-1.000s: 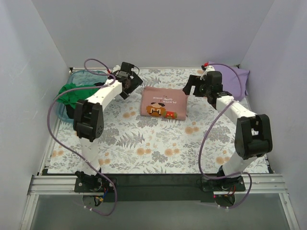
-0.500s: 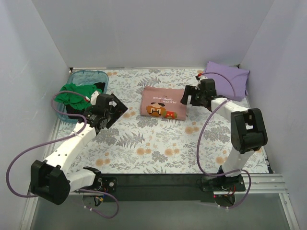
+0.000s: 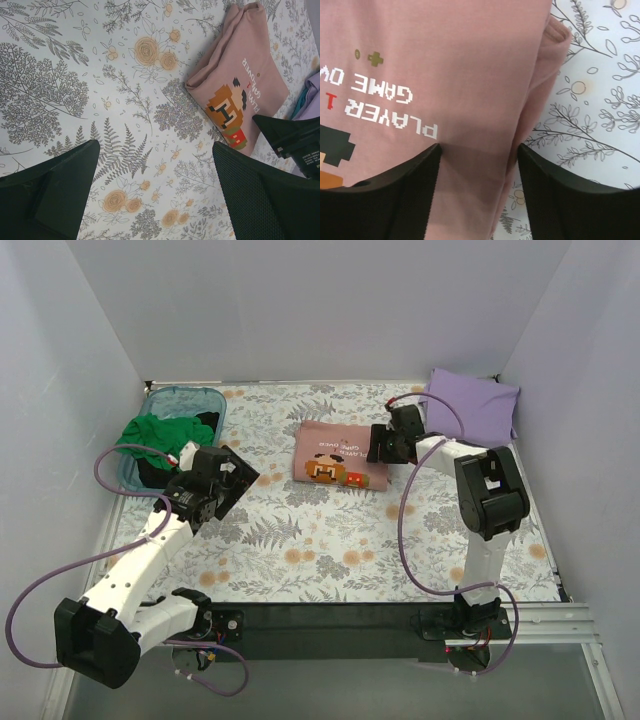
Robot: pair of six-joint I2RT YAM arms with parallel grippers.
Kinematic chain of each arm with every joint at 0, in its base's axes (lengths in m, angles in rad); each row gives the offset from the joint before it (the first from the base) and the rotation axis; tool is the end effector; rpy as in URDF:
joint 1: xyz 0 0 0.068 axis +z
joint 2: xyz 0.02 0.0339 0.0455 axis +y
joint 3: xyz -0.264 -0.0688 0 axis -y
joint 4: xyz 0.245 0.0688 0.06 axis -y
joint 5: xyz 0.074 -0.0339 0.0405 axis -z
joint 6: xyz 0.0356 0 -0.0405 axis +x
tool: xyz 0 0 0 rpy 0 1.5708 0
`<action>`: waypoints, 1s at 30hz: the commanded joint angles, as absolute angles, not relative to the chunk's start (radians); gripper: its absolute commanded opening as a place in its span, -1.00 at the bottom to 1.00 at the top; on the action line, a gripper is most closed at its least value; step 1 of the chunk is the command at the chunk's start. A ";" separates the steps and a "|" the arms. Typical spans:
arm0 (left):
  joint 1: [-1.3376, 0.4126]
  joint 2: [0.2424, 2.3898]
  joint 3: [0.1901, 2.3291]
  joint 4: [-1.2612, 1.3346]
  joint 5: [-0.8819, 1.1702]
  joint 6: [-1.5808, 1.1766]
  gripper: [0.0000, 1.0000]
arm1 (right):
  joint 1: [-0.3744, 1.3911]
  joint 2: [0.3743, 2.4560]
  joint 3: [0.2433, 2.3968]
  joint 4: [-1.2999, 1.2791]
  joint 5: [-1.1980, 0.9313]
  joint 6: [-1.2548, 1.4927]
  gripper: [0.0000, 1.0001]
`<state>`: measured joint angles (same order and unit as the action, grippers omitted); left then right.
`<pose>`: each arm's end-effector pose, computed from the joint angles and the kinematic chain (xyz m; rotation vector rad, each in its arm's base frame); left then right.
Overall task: Fold and stack the t-shirts
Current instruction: Neatly place the folded tshirt to the corner
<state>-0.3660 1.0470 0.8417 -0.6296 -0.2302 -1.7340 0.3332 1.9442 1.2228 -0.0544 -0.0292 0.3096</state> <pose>0.2018 -0.0686 0.2704 -1.6641 1.8649 -0.6913 0.3948 0.1377 0.1658 -0.0426 2.3729 0.3476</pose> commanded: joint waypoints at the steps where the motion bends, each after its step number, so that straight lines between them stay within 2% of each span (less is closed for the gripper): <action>1: -0.370 1.023 0.838 -0.650 -0.256 -1.743 0.92 | 0.354 2.005 1.261 -0.100 -0.043 0.301 0.34; 2: -0.370 1.025 0.838 -0.653 -0.258 -1.744 0.92 | 0.359 2.020 1.265 -0.101 -0.043 0.299 0.24; 6: -0.370 1.025 0.844 -0.673 -0.287 -1.750 0.93 | 0.391 2.034 1.301 -0.107 -0.014 0.275 -0.49; 7: -0.370 1.025 0.844 -0.676 -0.291 -1.750 0.93 | 0.400 2.033 1.307 -0.107 0.021 0.265 -0.61; 12: -0.370 1.017 0.845 -0.695 -0.324 -1.758 0.93 | 0.402 2.002 1.353 -0.124 0.129 0.209 -0.97; 16: -0.370 1.014 0.854 -0.709 -0.331 -1.747 0.96 | 0.399 1.970 1.420 -0.126 0.326 0.036 -0.97; 30: -0.370 0.968 0.850 -0.724 -0.365 -1.727 0.96 | 0.264 1.977 1.701 -0.170 0.485 -0.224 -0.97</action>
